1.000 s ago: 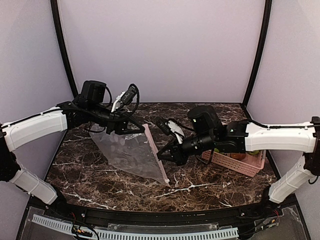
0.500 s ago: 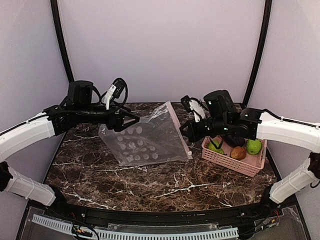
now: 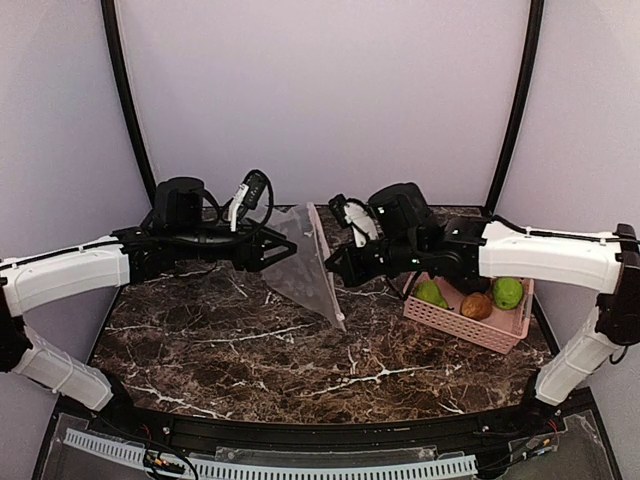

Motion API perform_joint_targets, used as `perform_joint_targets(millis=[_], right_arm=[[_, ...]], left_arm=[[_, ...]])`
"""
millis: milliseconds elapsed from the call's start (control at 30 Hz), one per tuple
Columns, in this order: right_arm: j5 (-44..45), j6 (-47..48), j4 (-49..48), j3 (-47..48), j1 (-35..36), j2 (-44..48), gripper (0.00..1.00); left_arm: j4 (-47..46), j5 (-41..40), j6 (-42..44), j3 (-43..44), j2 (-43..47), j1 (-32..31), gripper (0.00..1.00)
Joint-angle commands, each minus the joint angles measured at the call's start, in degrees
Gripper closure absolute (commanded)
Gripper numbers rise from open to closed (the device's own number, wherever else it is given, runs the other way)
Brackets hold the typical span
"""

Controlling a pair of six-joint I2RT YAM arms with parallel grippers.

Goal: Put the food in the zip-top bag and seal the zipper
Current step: Pass from the right arm to the left

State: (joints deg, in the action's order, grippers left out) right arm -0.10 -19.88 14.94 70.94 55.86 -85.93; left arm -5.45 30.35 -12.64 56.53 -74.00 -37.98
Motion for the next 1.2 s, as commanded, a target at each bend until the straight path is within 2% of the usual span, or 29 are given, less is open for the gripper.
perform_joint_targets(millis=[0, 100, 400, 767, 1167], right_arm=[[-2.69, -3.73, -4.42, 3.34, 1.64, -6.0, 1.0], [-4.24, -5.1, -7.31, 3.69, 2.12, -7.7, 1.0], [-4.58, -8.27, -10.62, 1.99, 2.48, -8.45, 1.0], [-5.37, -7.84, -11.32, 2.35, 3.57, -9.32, 1.0], [-5.27, -8.73, -11.45, 2.72, 4.05, -10.22, 1.0]], left_arm=[[-8.54, 9.76, -7.0, -2.03, -2.9, -1.23, 0.38], [-8.79, 10.55, -8.63, -1.62, -5.01, -1.27, 0.38], [-2.52, 4.54, -9.54, 0.18, -8.87, -1.27, 0.4], [-0.61, 1.63, -8.95, 0.53, -9.85, -1.29, 0.59], [2.01, -2.94, -7.81, 0.59, -9.52, -1.31, 0.87]])
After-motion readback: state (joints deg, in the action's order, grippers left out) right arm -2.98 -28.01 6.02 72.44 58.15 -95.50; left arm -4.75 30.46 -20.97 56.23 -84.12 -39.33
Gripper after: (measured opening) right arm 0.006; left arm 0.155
